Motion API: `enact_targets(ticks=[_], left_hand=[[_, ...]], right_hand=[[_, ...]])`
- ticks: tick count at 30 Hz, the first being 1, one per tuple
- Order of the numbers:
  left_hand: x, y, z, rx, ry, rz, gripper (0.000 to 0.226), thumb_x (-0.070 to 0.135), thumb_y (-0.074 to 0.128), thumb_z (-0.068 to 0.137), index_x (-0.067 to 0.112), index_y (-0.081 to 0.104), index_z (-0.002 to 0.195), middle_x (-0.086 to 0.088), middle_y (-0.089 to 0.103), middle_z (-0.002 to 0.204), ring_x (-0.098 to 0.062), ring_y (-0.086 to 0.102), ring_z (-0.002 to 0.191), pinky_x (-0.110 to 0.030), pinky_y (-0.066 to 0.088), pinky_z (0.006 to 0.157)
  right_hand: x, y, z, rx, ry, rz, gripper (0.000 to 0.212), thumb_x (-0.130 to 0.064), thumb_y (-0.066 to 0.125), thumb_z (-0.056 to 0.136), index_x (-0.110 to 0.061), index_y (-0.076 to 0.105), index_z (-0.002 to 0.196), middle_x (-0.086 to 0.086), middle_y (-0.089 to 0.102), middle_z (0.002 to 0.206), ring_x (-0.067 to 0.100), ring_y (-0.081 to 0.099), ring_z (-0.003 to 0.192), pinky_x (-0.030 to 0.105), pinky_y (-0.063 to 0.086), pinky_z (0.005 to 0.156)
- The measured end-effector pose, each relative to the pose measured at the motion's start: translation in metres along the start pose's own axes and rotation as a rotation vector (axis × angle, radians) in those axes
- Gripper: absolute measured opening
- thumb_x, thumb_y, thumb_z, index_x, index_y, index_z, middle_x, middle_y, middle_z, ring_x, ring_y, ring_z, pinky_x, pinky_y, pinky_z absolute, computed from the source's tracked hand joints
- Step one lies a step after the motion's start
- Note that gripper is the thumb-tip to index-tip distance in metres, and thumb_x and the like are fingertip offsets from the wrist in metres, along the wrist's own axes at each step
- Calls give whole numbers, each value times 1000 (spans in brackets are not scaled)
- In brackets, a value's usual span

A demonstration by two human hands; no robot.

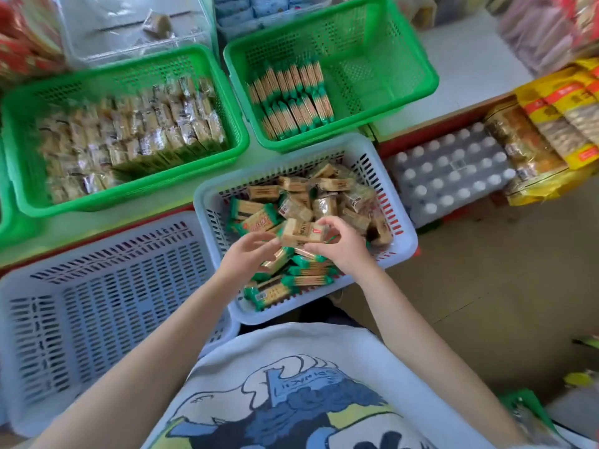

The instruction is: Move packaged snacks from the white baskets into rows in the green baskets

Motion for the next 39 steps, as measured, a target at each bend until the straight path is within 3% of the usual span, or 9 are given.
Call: enact_targets(ticks=[3,8,13,17,20,22,27,33,39], left_hand=[[5,22,7,-132,-96,-314,36,42,58,98,20,59,126,-2,72,116,-20,71,104,-35,57,86],[6,24,15,-88,-124,-592,29,16,62,98,11,57,126,-13,71,114,-24,71,98,-32,61,69],[-24,-9,10,156,-165,-674,29,7,63,95,13,58,123,-20,67,119,-34,69,105,-42,61,79],[-39,-24,-2,274,-168,-741,22,0,61,94,16,60,110,-17,66,110,-32,66,103,-37,56,76],[-49,-33,-8,332,-176,-780,23,0,61,94,17,61,109,-17,66,112,-29,66,102,-34,55,73],[-54,-37,-9,356,-173,-817,24,-1,61,94,15,60,111,-17,66,113,-29,66,102,-33,56,73],[-54,-40,-6,359,-166,-851,22,8,61,97,14,59,118,-14,67,111,-28,65,104,-33,55,76],[-34,-50,2,304,-151,-833,29,33,62,97,15,60,120,-15,67,116,-31,64,110,-32,57,73],[16,-61,7,136,-38,-818,36,50,47,101,21,63,112,-9,73,97,-24,70,89,-37,54,80]], right_hand=[[-19,1,-2,-149,-95,31,50,-29,87,75,-32,60,118,-3,65,101,21,65,96,42,55,89],[-34,-4,12,-298,-39,45,51,-43,81,80,-38,59,126,2,63,113,16,62,108,35,53,92],[-29,-6,57,-87,57,-108,35,-32,72,91,-19,64,122,-2,63,109,17,60,103,26,45,81],[-22,29,95,-91,64,-381,56,-33,74,88,-13,54,137,9,50,134,25,51,120,31,42,94],[-13,41,107,3,96,-585,64,-36,78,84,-13,48,135,13,49,139,33,45,129,44,42,104],[-12,41,110,46,101,-653,65,-38,80,82,-11,48,131,14,53,138,34,46,130,42,41,103],[-23,32,104,-67,159,-401,55,-36,80,80,-12,53,123,5,58,116,22,55,101,34,46,80],[-80,22,63,-310,57,69,41,-29,81,83,-13,65,116,8,73,113,32,69,105,51,54,97],[-149,44,33,-372,-92,-35,40,-22,82,82,-18,57,113,5,73,106,24,71,99,38,58,84]])
Point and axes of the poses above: each hand's wrist, its own z-axis towards the middle knuckle, its own y-axis out of the palm, x = y × z, the point moved 6 cm from there along z, towards the middle knuckle
